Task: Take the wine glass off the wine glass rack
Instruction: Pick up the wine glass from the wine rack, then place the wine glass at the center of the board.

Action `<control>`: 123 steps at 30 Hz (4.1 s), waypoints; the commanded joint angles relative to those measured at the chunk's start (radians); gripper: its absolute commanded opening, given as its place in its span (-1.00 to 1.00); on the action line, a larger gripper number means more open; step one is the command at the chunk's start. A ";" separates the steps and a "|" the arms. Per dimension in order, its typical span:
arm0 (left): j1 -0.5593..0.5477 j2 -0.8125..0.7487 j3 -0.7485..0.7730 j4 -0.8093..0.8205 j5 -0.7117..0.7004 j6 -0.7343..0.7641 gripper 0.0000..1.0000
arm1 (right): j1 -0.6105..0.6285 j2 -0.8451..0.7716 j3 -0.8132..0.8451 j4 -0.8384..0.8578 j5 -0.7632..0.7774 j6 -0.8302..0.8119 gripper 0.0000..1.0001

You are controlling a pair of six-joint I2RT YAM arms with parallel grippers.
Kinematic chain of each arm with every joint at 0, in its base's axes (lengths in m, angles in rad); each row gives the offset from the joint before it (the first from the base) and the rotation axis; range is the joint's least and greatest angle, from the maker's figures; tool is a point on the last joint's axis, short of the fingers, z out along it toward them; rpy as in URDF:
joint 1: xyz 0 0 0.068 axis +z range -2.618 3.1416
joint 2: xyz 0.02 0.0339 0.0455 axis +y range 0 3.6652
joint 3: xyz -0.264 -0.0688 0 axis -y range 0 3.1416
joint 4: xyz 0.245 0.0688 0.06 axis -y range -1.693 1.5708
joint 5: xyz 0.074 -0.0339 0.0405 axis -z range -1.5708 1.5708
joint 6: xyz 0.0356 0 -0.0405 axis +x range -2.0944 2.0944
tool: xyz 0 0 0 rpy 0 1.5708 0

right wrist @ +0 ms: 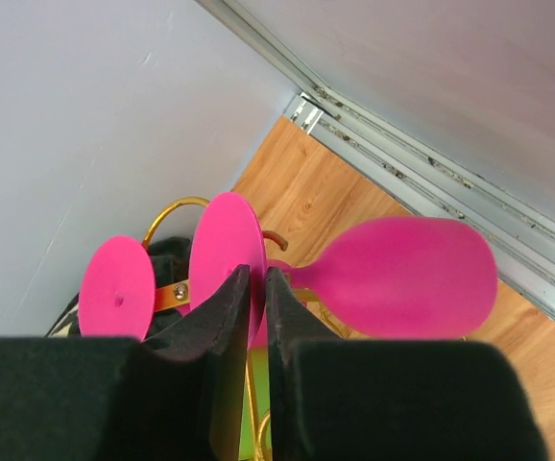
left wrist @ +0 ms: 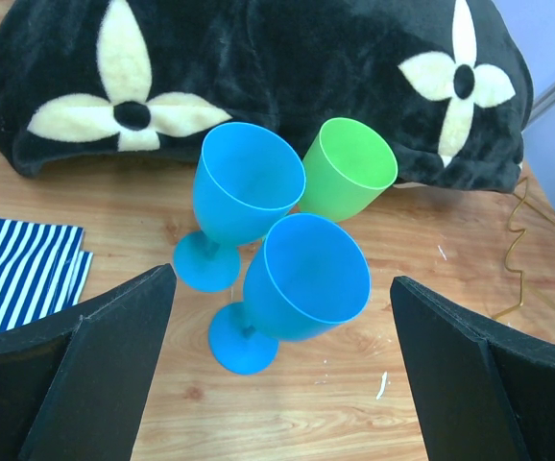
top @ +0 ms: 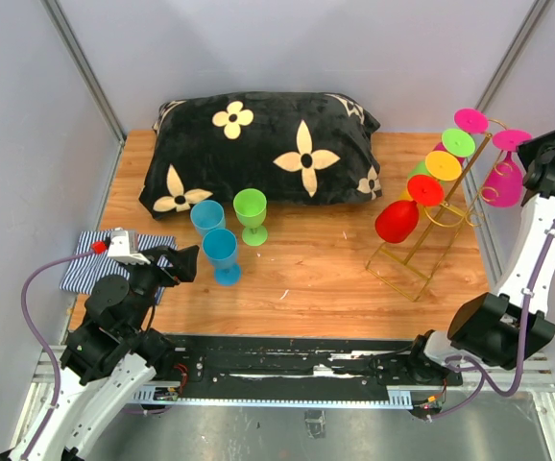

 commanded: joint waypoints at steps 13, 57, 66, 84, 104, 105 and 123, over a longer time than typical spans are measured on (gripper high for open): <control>0.008 -0.011 -0.008 0.024 0.001 0.005 0.99 | 0.028 -0.078 -0.018 0.038 0.111 -0.016 -0.99; 0.008 -0.011 -0.008 0.022 -0.002 0.001 0.99 | 0.165 -0.155 -0.032 0.088 0.423 -0.215 -0.99; 0.008 -0.015 -0.009 0.022 -0.001 0.002 0.99 | 0.165 -0.291 -0.121 0.073 0.298 -0.181 -0.99; 0.008 -0.027 -0.008 0.020 -0.005 0.001 0.99 | 0.172 -0.622 -0.165 -0.014 -0.432 -0.375 -0.99; 0.008 -0.051 -0.009 0.019 -0.012 -0.003 0.99 | 0.258 -0.722 -0.253 0.358 -1.050 -0.020 -0.99; 0.008 -0.053 -0.009 0.020 -0.013 -0.003 0.99 | 0.269 -0.727 -0.266 0.386 -1.070 -0.009 -0.99; 0.008 0.005 0.146 0.103 0.297 -0.119 0.99 | 0.576 -0.714 -0.502 0.399 -1.062 -0.051 -0.99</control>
